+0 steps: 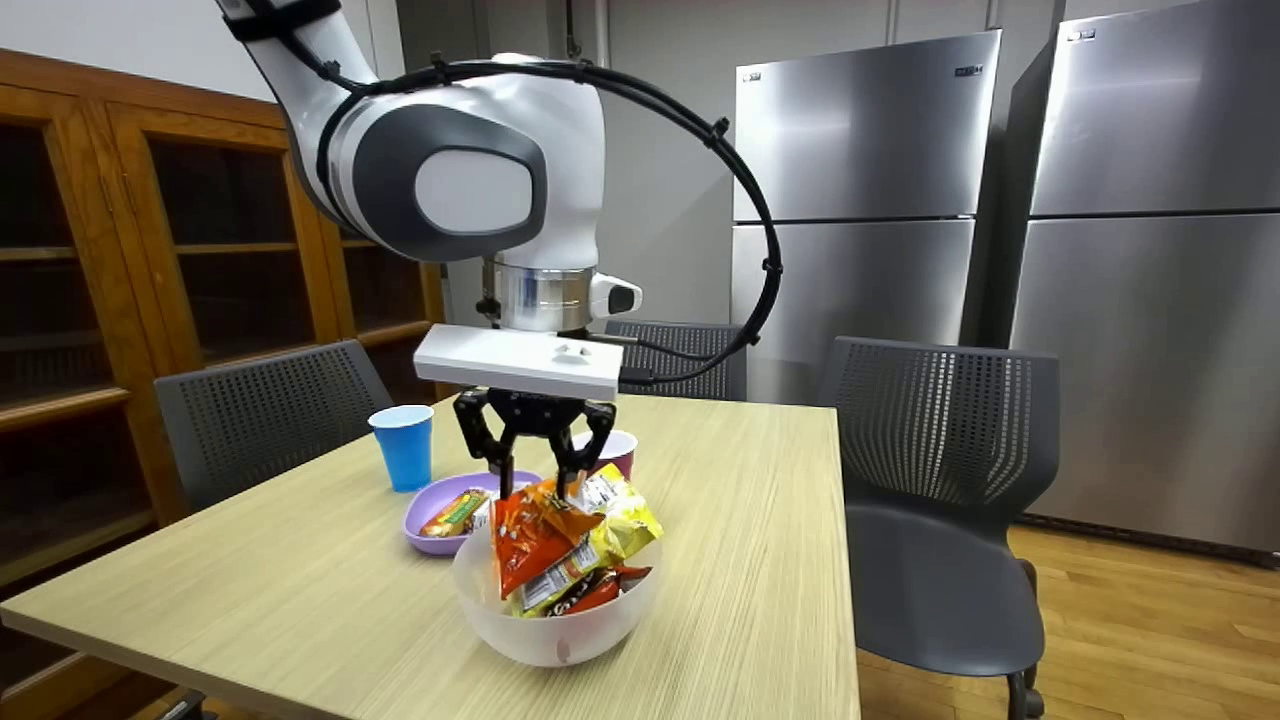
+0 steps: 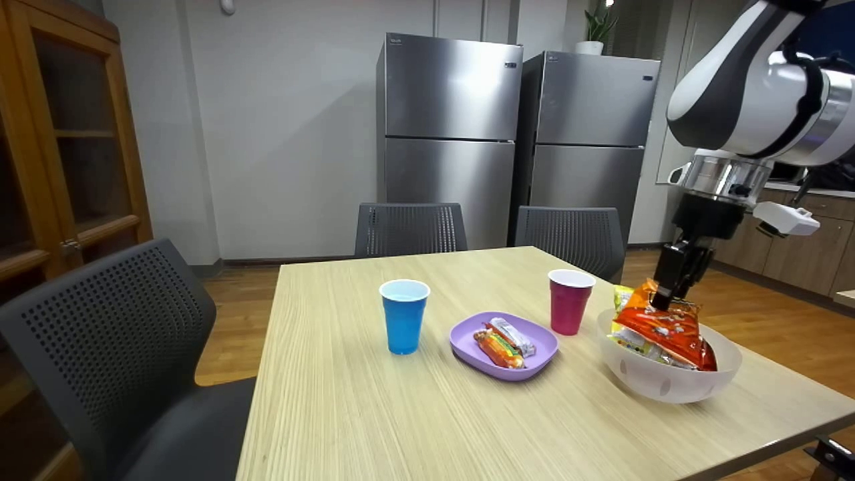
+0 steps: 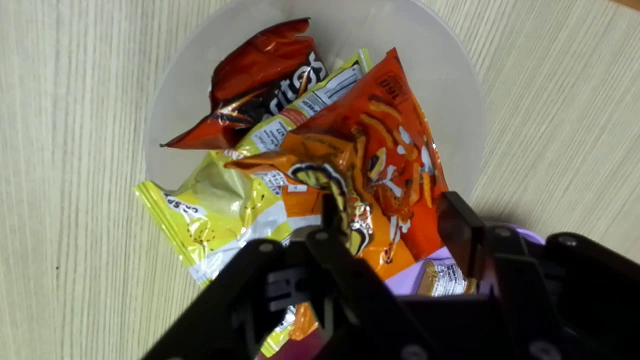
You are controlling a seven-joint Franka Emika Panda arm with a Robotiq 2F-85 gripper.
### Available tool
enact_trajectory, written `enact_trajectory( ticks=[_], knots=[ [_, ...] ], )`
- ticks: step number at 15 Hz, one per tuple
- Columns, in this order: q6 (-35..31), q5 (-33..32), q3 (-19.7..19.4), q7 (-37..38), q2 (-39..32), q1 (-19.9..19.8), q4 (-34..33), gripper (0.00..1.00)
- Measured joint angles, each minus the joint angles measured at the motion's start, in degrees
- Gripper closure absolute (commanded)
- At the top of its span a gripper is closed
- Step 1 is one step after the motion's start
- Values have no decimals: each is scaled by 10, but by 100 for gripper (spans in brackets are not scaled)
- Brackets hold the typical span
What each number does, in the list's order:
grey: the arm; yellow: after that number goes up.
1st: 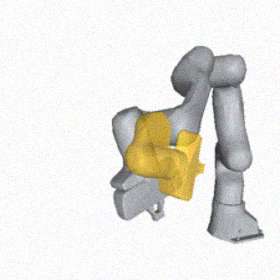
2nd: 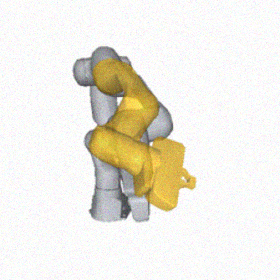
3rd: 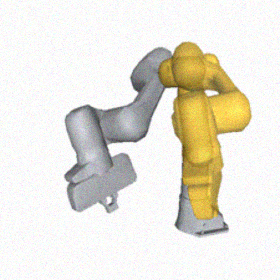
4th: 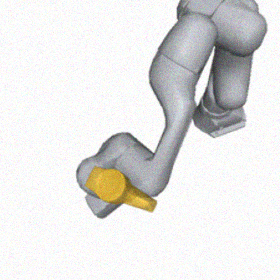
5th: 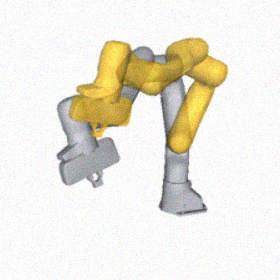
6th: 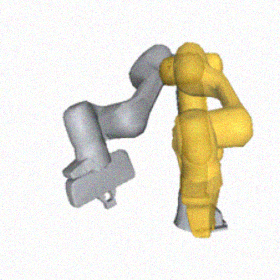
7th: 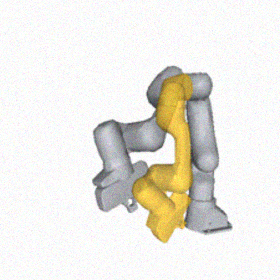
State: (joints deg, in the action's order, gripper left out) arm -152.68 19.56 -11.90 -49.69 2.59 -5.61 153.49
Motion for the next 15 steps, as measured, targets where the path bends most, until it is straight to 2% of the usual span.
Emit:
enact_trajectory(
  ticks=[2, 3, 15],
  knots=[
    [0, 0, 0, -1, 1, 0, 0, 1],
    [0, 0, 0, 0, 3, 0, 0, 0],
    [79, 0, 0, 4, 59, 4, 1, 0]
  ],
)
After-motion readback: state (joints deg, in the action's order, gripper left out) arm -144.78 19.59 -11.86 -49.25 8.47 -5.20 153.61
